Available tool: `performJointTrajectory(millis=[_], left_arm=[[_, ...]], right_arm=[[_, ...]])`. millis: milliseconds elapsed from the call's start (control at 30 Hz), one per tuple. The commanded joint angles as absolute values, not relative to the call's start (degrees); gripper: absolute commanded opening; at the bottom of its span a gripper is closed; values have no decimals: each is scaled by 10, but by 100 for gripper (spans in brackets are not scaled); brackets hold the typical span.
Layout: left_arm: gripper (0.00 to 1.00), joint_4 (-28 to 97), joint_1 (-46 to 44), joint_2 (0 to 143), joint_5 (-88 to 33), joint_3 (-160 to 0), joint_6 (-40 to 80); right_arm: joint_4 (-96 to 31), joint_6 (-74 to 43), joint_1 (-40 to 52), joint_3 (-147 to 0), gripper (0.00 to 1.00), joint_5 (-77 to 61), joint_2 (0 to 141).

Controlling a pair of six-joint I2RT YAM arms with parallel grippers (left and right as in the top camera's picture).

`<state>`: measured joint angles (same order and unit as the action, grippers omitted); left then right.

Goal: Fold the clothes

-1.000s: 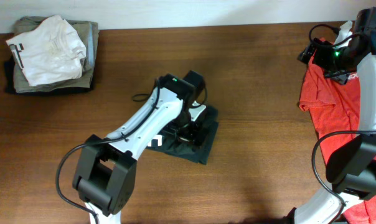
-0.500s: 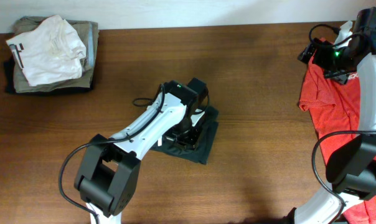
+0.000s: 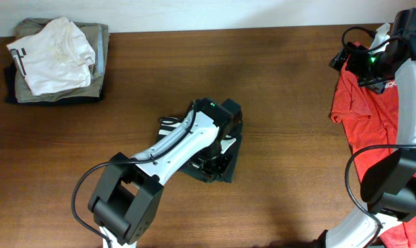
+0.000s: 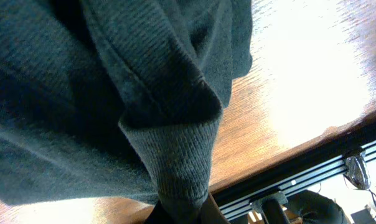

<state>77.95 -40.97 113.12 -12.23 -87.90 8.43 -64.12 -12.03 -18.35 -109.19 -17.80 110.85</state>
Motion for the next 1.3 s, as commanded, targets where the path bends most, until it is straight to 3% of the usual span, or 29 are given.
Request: performJointTrajectory(millis=[0, 67, 133, 200, 233, 333, 533, 567, 667, 733, 967, 1200, 1267], left_arm=[[5, 785, -418, 1136, -142, -855, 83], [13, 809, -418, 1136, -142, -843, 83], [38, 822, -419, 1136, -150, -843, 59], [74, 831, -419, 1136, -193, -843, 18], [78, 834, -419, 1136, -198, -844, 8], [78, 850, -414, 1136, -197, -869, -6], [78, 873, -365, 1127, -176, -1054, -37], [78, 855, -351, 1127, -152, -1070, -30], [33, 781, -312, 1129, -107, -1053, 43], [17, 732, -301, 1134, -107, -997, 63], [7, 660, -331, 1154, -264, -851, 79], [7, 629, -429, 1180, -285, -818, 79], [0, 630, -429, 1180, -285, -832, 75]], right_arm=[[-641, -120, -184, -1097, 99, -173, 1104], [-641, -120, -184, -1097, 99, -173, 1104], [-641, -120, -184, -1097, 99, -173, 1104], [-641, -120, -184, -1097, 99, -173, 1104], [-641, -120, -184, -1097, 99, -173, 1104], [-641, -120, -184, -1097, 99, -173, 1104], [-641, -120, -184, -1097, 99, -173, 1104], [-641, -120, -184, -1097, 99, -173, 1104], [-641, -120, -184, -1097, 99, -173, 1104], [-641, -120, -184, -1097, 99, -173, 1104], [-641, -120, -184, -1097, 99, -173, 1104], [-641, -120, -184, -1097, 99, -173, 1104], [-641, -120, -184, -1097, 99, -173, 1104]])
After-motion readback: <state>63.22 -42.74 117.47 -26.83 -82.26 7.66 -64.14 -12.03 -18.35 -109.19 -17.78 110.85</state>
